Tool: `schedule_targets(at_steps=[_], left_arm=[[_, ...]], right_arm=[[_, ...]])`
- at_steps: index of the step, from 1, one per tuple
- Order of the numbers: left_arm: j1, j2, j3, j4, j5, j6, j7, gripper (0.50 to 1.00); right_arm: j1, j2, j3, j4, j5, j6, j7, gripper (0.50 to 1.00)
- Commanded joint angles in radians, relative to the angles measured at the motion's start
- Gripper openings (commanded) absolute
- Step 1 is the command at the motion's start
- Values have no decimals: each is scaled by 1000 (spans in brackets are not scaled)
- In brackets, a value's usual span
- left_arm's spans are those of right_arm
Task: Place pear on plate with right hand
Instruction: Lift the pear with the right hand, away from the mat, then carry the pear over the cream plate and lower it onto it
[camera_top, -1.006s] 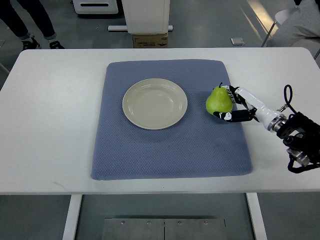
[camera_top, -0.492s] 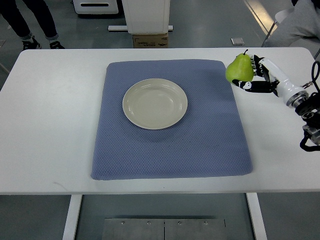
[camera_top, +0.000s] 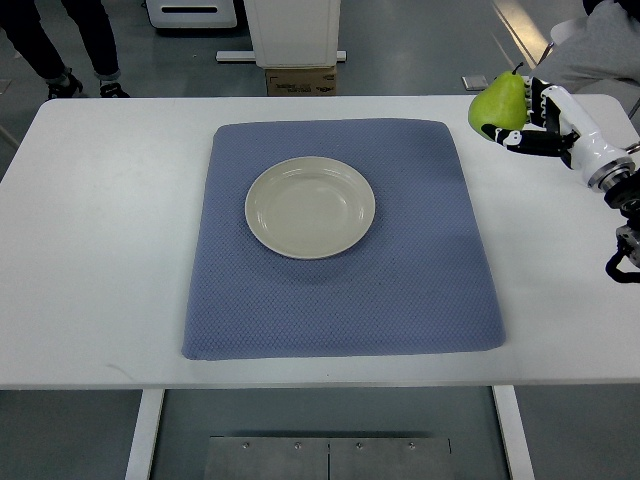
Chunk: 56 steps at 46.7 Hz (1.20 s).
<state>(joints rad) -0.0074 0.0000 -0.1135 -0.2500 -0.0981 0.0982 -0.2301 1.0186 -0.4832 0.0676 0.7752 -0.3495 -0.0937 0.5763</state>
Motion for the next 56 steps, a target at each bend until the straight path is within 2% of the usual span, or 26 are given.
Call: schedule_targets(at_steps=[1,20,30,56], left_arm=[[0,0,0,0,0,0,0,1000],[0,0,0,0,0,0,0,1000],[0,0,0,0,0,0,0,1000],[0,0,0,0,0,0,0,1000]], right_arm=[[12,38,-2,1,0,-1,-3,500],[116,278,-12,-5,-8,-11,-23,500],[150,391,-57,-51,-8,-14,-27,500],[135,483,-150,-71,-11,-31,-16,500]])
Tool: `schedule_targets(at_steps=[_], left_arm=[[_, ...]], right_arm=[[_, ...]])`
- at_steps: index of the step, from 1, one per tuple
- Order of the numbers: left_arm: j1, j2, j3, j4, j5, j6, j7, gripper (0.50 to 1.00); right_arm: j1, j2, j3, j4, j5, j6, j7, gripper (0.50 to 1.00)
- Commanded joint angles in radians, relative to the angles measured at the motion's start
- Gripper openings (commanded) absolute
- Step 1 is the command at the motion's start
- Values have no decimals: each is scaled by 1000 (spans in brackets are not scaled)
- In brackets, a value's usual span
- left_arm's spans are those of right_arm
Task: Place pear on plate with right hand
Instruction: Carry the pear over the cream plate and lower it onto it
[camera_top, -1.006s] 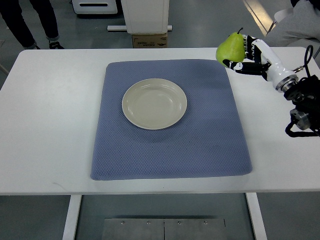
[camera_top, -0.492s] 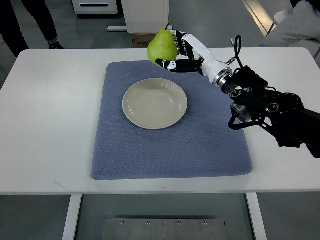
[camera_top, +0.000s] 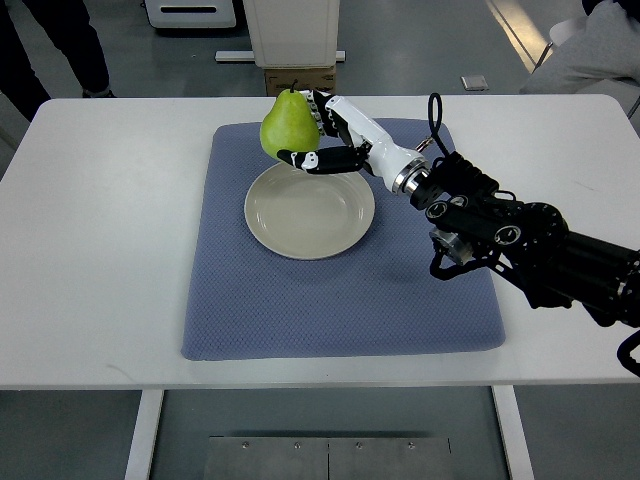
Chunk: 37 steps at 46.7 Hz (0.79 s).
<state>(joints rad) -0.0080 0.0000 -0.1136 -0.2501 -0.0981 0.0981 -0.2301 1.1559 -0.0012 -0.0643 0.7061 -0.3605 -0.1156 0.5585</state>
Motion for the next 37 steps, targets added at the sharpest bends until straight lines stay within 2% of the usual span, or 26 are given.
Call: schedule_targets(at_steps=[1,9,17,37], left_arm=[[0,0,0,0,0,0,0,1000],[0,0,0,0,0,0,0,1000],[2,0,0,0,0,0,0,1000],[0,0,0,0,0,0,0,1000]], right_arm=[[-2,1,-26,-4,0,-13,3,500],[-25,1,-92,-27,0,-49,6,500],[-62,1,-115,-76,0,-52,6,500],[-117,1,-183,-86,-2,-101,4,500]])
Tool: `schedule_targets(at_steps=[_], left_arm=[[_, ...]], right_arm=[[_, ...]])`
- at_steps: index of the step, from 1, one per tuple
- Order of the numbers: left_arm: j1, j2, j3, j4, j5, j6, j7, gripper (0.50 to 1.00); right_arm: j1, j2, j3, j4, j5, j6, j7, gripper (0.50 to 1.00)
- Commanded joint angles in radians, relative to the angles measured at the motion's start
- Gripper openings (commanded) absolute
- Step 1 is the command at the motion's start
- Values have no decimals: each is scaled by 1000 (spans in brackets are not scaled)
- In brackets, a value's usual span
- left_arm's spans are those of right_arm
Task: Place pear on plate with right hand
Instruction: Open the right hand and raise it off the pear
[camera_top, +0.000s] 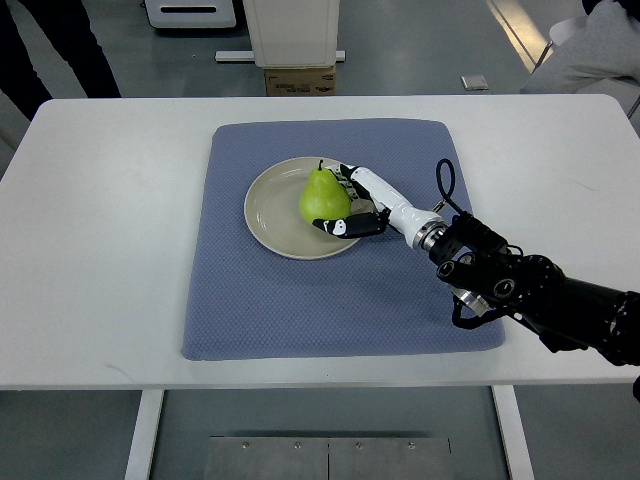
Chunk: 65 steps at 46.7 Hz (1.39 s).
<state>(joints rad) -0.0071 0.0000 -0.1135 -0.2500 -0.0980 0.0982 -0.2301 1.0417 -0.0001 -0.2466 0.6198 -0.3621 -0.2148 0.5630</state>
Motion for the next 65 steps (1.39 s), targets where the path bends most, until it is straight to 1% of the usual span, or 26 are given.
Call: schedule_targets(at_steps=[1,12,16,17,18,20,21,22,23,27,30,37,43,60,65], left_arm=[[-1,0,0,0,0,0,0,1000],[1,0,0,0,0,0,0,1000],[-1,0,0,0,0,0,0,1000],[1,0,0,0,0,0,0,1000],[-1,0,0,0,0,0,0,1000],[-1,0,0,0,0,0,0,1000],[-1,0,0,0,0,0,0,1000],[-1,0,0,0,0,0,0,1000],[-1,0,0,0,0,0,0,1000],[-1,0,-2,0,0,0,0,1000],[-1,0,0,0,0,0,0,1000],[-1,0,0,0,0,0,0,1000],[-1,0,0,0,0,0,0,1000],[-1,0,0,0,0,0,0,1000],[-1,0,0,0,0,0,0,1000]], right_arm=[[-5,0,0,-2,0,-3,0,500],[-3,0,1,0,2,-8,1,500],[-3,0,7,5,3,-21,11,500],[-3,0,7,6,3,-24,15,522],[-2,0,9,6,3,-26,20,605],[-2,0,13,8,5,-28,29,792],[-2,0,16,8,6,-28,34,865],[-2,0,18,9,6,-28,37,897],[-2,0,21,9,6,-28,37,910],[1,0,30,9,6,-28,35,941],[4,0,36,9,6,-28,35,979],[9,0,36,9,6,-26,35,993],[17,0,52,9,8,-26,34,995],[11,0,217,5,20,-25,24,1000],[-5,-34,306,5,25,-26,28,1000]])
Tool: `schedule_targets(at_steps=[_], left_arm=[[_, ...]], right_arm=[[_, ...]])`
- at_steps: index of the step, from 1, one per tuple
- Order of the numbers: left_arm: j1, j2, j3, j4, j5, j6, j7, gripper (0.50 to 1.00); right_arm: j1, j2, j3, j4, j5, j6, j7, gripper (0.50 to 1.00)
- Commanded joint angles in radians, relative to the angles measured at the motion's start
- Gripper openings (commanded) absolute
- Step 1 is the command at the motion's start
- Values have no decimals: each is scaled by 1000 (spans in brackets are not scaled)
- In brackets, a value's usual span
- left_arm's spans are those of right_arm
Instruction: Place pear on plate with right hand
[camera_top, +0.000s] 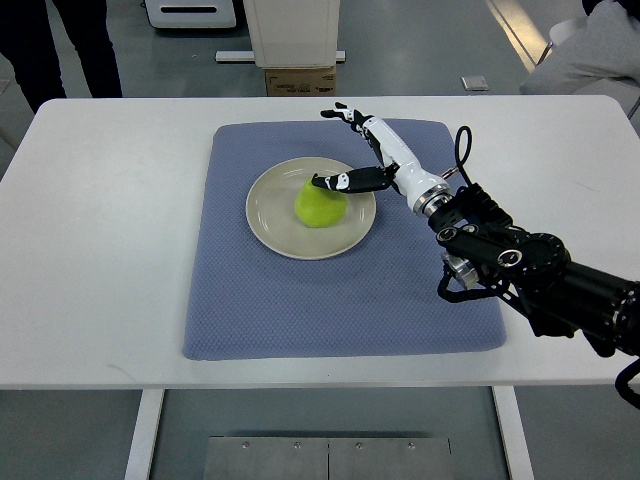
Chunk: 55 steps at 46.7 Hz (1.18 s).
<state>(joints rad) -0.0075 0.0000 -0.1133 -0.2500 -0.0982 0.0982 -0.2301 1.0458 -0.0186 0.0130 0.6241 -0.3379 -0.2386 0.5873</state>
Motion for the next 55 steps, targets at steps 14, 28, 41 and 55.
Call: schedule_targets(at_steps=[14,28,41,55], left_arm=[[0,0,0,0,0,0,0,1000],[0,0,0,0,0,0,0,1000],[0,0,0,0,0,0,0,1000],[0,0,0,0,0,0,0,1000]], right_arm=[[-81,-139,179,-1,30,8,-41,1000],[-133,-187,291,-6,264,108,-107,1000],[-205,-185,475,-26,398,214,-207,1000],[-247,-182,541,-30,404,237,-218,1000]])
